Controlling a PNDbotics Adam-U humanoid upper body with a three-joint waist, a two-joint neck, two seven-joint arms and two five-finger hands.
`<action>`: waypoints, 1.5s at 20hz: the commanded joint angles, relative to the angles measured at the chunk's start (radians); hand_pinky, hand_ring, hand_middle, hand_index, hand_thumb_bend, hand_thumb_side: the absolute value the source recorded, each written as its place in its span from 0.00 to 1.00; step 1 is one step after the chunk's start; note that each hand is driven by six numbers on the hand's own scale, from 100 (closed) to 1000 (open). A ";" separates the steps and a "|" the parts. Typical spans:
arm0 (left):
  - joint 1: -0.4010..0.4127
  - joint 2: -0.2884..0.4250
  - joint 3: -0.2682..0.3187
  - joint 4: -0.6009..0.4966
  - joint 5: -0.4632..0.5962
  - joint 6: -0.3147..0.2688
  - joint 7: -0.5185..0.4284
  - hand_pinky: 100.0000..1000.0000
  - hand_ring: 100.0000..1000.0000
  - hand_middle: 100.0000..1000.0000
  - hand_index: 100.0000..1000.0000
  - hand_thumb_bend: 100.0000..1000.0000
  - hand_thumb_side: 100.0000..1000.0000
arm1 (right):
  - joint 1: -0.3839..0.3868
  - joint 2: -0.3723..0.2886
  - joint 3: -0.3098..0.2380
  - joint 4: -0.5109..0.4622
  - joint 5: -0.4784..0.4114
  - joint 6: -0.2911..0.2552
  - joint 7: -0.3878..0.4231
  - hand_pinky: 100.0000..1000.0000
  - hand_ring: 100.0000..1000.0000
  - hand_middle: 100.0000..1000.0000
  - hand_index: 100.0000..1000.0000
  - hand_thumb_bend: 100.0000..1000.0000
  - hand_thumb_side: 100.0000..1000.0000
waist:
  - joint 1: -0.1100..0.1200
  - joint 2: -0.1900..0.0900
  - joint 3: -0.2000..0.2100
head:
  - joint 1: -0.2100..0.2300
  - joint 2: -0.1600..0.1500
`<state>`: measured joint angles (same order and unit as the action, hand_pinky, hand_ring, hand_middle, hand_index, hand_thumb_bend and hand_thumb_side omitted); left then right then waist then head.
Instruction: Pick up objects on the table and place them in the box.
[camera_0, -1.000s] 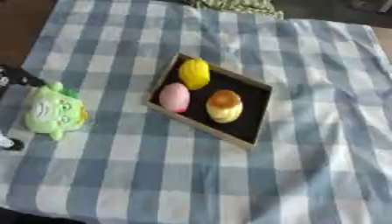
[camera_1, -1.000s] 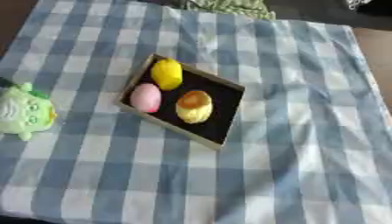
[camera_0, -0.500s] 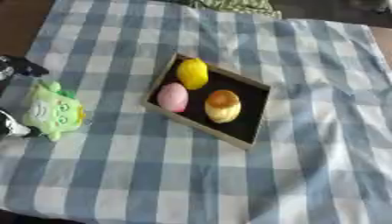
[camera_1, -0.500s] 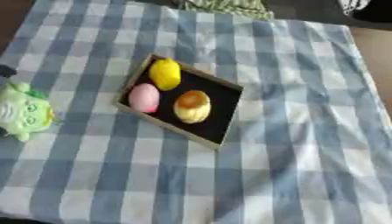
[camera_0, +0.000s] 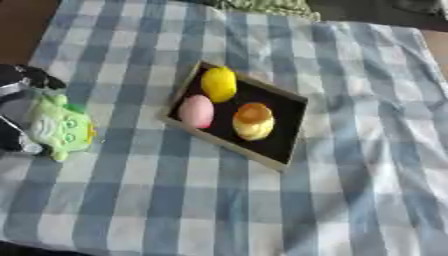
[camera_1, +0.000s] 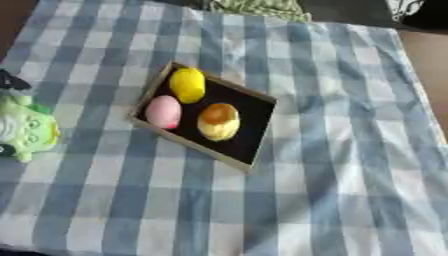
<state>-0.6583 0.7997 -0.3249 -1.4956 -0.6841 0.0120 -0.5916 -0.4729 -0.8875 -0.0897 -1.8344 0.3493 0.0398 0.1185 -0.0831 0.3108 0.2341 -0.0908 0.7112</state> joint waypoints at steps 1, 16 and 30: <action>-0.024 0.008 -0.002 0.021 -0.039 -0.013 -0.014 0.86 0.79 0.73 0.83 0.63 0.00 | -0.003 -0.020 -0.017 -0.001 -0.010 0.000 -0.005 0.80 0.64 0.61 0.76 0.00 0.00 | 0.018 -0.021 -0.002 | 0.001 -0.005; -0.002 0.036 0.024 -0.169 -0.009 0.005 -0.028 0.75 0.64 0.56 0.57 0.25 0.00 | 0.008 -0.016 -0.022 0.008 -0.022 -0.001 -0.014 0.80 0.64 0.61 0.76 0.00 0.00 | 0.020 -0.025 0.000 | -0.020 -0.001; -0.180 -0.021 0.065 -0.425 0.164 0.080 -0.023 0.76 0.63 0.56 0.60 0.12 0.00 | 0.007 -0.025 -0.033 -0.011 -0.027 -0.007 -0.024 0.80 0.64 0.61 0.76 0.00 0.00 | 0.022 -0.028 0.003 | -0.075 -0.004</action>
<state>-0.8196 0.7780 -0.2617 -1.9019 -0.5365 0.0892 -0.6107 -0.4502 -0.8759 -0.1063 -1.8287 0.3283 0.0347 0.0964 -0.0791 0.3108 0.2388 -0.1592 0.7122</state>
